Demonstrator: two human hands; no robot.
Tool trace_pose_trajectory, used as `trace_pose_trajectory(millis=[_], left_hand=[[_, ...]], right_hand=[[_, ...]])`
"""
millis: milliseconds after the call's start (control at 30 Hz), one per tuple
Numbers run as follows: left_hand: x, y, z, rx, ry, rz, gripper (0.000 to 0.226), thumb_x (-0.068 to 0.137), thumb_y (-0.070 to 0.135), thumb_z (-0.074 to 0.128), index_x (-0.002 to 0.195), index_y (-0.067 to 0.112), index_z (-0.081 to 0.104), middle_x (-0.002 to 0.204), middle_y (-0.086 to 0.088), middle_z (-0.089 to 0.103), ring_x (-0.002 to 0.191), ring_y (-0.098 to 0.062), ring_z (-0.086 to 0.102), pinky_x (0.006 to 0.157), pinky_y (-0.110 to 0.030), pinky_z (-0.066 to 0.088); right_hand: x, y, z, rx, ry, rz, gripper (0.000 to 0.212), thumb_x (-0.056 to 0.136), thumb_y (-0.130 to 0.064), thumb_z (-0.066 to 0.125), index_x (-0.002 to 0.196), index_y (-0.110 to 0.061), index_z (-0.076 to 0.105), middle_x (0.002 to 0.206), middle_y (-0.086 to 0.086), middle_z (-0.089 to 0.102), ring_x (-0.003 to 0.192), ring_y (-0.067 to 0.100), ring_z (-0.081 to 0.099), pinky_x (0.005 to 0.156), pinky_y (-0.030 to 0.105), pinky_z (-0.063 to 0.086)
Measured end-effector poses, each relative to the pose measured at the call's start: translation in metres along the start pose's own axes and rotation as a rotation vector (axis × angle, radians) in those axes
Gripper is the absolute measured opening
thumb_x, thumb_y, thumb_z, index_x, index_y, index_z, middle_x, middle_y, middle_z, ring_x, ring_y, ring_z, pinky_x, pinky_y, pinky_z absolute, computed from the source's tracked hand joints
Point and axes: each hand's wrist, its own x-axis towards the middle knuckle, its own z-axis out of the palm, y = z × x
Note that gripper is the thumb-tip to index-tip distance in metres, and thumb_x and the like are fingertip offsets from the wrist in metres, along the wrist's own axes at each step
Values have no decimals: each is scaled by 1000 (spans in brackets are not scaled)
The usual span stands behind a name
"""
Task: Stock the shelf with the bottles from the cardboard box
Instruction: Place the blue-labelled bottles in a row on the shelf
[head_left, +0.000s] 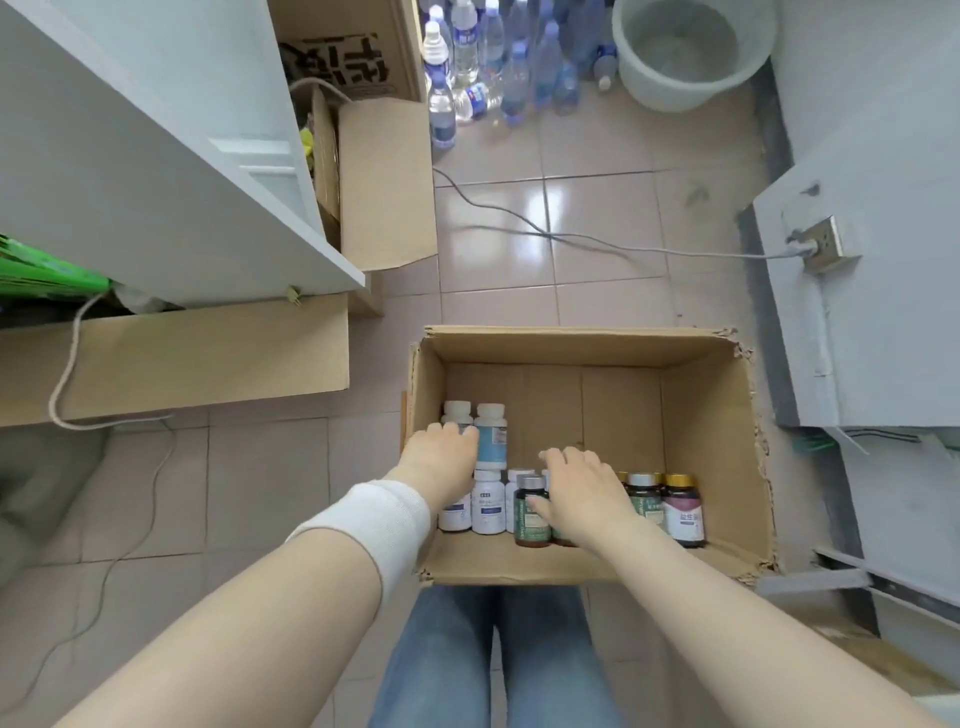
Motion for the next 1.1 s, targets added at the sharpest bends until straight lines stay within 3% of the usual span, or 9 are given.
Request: trace_pose_trajectory(millis=[233,400,533,733,867,1100], left_hand=[[111,-17,8,82,-74,-14,52,90,19,58,136,6,37,136,-15,43,126,-31,41,99,-36,39],[156,-20,13,262,-186,3,56,87,30,64,134,8,43,137,-10,44,127,-27,42,99,-35,40],[172,-20,17,319,-216,-2,66,83,41,66,135,8,42,139,-11,44,130,-29,36,106,-36,31],[169,-24,13,-104,-226,-91,67,75,32,77,128,8,44,129,-13,47,115,-31,51,91,-37,47],[162,-24,17,-348,-203,-151,69,73,26,79,128,10,40,130,-14,40,117,-31,46,96,-39,46],[110,-7,-17,-906,140,-39,55,80,23,73,129,17,49,123,-3,57,111,-20,55,88,-26,44]], right_hand=[[123,11,40,284,-213,74,68,87,-50,55,137,-6,37,136,15,47,125,31,45,101,38,40],[157,1,70,624,-267,104,51,82,-46,63,120,-13,56,120,9,62,107,26,59,85,32,49],[164,2,71,795,-262,109,37,85,-34,64,113,-9,61,114,9,66,94,19,59,71,23,39],[156,28,68,916,-182,255,37,82,-34,69,107,-8,61,111,9,65,88,17,57,74,26,42],[147,52,65,989,-106,318,46,77,-30,74,113,-5,59,112,8,65,92,19,60,74,26,44],[88,80,24,1124,76,309,50,73,-22,79,108,-12,45,106,1,55,97,15,54,82,28,43]])
